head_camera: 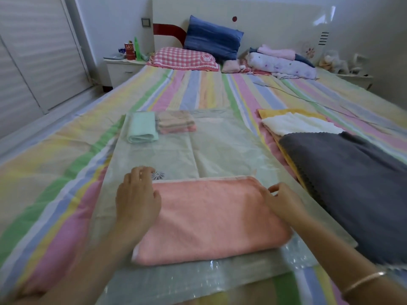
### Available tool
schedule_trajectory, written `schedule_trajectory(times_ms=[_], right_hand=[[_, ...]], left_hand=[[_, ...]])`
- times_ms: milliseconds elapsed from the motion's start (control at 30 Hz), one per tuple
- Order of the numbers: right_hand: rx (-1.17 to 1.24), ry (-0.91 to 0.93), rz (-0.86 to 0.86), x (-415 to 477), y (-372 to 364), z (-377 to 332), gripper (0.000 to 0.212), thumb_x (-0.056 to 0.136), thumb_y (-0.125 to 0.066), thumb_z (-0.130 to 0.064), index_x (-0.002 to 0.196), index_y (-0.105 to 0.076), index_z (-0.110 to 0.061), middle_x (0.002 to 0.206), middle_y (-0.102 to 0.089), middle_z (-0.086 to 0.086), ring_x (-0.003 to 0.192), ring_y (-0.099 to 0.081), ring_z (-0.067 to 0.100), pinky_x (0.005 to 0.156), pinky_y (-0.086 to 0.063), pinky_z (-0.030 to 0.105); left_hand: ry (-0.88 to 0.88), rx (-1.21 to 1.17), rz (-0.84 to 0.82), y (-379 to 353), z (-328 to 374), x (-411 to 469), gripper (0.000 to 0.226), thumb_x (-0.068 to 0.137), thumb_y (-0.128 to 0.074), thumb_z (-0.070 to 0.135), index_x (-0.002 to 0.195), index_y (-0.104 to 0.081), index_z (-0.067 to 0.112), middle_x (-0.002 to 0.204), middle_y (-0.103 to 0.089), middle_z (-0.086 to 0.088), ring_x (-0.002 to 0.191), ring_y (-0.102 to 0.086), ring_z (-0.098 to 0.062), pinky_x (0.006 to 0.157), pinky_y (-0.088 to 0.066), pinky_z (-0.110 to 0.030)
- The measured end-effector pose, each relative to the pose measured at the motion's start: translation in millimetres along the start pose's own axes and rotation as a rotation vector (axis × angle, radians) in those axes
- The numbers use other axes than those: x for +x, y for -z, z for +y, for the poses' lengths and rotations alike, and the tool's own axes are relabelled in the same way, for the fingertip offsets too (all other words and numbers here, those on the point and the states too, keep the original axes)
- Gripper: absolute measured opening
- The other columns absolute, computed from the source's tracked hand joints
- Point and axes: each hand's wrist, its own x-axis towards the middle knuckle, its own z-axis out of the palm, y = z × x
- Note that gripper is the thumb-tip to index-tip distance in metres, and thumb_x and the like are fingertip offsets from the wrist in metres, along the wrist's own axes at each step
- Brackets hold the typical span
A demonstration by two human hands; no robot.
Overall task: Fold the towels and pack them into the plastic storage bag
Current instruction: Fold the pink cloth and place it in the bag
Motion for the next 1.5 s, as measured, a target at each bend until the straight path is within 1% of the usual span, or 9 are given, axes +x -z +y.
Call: schedule_trajectory(times_ms=[233, 500, 633, 767, 900, 1067, 1200, 1400, 1500], right_hand=[[0.077, 0.022, -0.095, -37.8, 3.1, 24.8, 0.033, 0.096, -0.045, -0.045, 0.089, -0.059, -0.016, 0.08, -0.062, 0.004, 0.068, -0.061, 0.023, 0.055, -0.049, 0.032], [0.554, 0.074, -0.07, -70.2, 17.8, -34.7, 0.018, 0.096, -0.052, -0.031, 0.093, -0.063, -0.017, 0.067, -0.06, 0.004, 0.048, -0.052, 0.013, 0.038, -0.037, 0.021], [0.649, 0.233, -0.214, -97.8, 1.1, -96.3, 0.019, 0.093, -0.057, -0.035, 0.094, -0.067, -0.019, 0.068, -0.069, -0.001, 0.047, -0.059, 0.005, 0.039, -0.041, 0.02], [0.391, 0.419, -0.333, -117.6, -43.8, -123.6, 0.03, 0.089, -0.057, -0.051, 0.109, -0.064, -0.03, 0.078, -0.071, -0.007, 0.07, -0.066, 0.006, 0.065, -0.054, 0.03], [0.454, 0.45, -0.514, -134.0, -63.5, -121.7, 0.033, 0.093, -0.055, -0.04, 0.125, -0.052, -0.032, 0.09, -0.071, -0.007, 0.067, -0.07, 0.011, 0.062, -0.057, 0.031], [0.276, 0.611, -0.11, -123.8, -58.3, -91.7, 0.016, 0.088, -0.058, -0.026, 0.098, -0.065, -0.036, 0.08, -0.069, -0.018, 0.07, -0.064, -0.001, 0.066, -0.053, 0.026], [0.12, 0.682, 0.017, -120.6, -58.7, -68.1, 0.017, 0.083, -0.06, -0.025, 0.091, -0.067, -0.038, 0.085, -0.06, -0.025, 0.082, -0.053, -0.006, 0.067, -0.046, 0.018], [0.053, 0.826, 0.022, -121.6, -67.9, -59.9, 0.02, 0.082, -0.053, -0.044, 0.096, -0.065, -0.035, 0.097, -0.06, -0.023, 0.098, -0.05, 0.001, 0.076, -0.049, 0.025], [-0.062, 0.949, 0.026, -128.0, -71.6, -58.1, 0.035, 0.074, -0.058, -0.054, 0.103, -0.064, -0.035, 0.106, -0.061, -0.021, 0.104, -0.053, 0.006, 0.082, -0.05, 0.026]], left_hand=[[-0.532, -0.032, -0.324, -20.6, 93.6, -58.8, 0.07, 0.089, -0.009, 0.054, 0.149, -0.03, 0.025, 0.161, -0.015, 0.0, 0.149, -0.008, -0.017, 0.12, 0.002, -0.041], [-0.524, -0.146, -0.322, -42.1, 84.7, -72.7, 0.059, 0.097, -0.022, 0.046, 0.151, -0.028, 0.023, 0.156, -0.025, 0.006, 0.145, -0.021, -0.01, 0.118, -0.003, -0.032], [0.092, -1.092, -0.388, -7.8, 70.3, -48.1, 0.033, 0.1, -0.038, 0.012, 0.121, -0.061, 0.018, 0.125, -0.065, 0.0, 0.111, -0.062, -0.009, 0.1, -0.046, -0.029], [0.677, -1.363, -0.613, 22.9, 18.2, -20.3, 0.032, 0.098, -0.043, 0.022, 0.095, -0.072, 0.01, 0.088, -0.075, -0.006, 0.071, -0.07, -0.015, 0.062, -0.055, -0.026], [0.678, -1.278, -0.649, 30.3, -15.3, -7.8, 0.036, 0.097, -0.047, 0.036, 0.096, -0.077, 0.015, 0.1, -0.073, -0.01, 0.084, -0.068, -0.025, 0.081, -0.052, -0.039], [0.322, -0.904, -0.475, 26.4, -6.4, -14.5, 0.015, 0.089, -0.067, 0.019, 0.098, -0.069, 0.031, 0.098, -0.072, 0.016, 0.09, -0.068, -0.002, 0.088, -0.053, -0.026], [0.195, -0.728, -0.295, 24.9, -1.1, -20.4, 0.043, 0.08, -0.069, 0.007, 0.085, -0.058, 0.048, 0.084, -0.069, 0.023, 0.087, -0.067, -0.002, 0.081, -0.053, -0.026], [0.199, -0.73, -0.227, 26.3, -13.2, -31.4, 0.038, 0.083, -0.064, 0.001, 0.092, -0.057, 0.037, 0.087, -0.062, 0.023, 0.082, -0.061, 0.004, 0.064, -0.044, -0.008], [0.294, -0.622, -0.255, 27.0, -19.0, -34.5, 0.044, 0.082, -0.065, 0.007, 0.122, -0.053, 0.019, 0.105, -0.063, 0.009, 0.097, -0.062, -0.012, 0.081, -0.05, -0.025]])
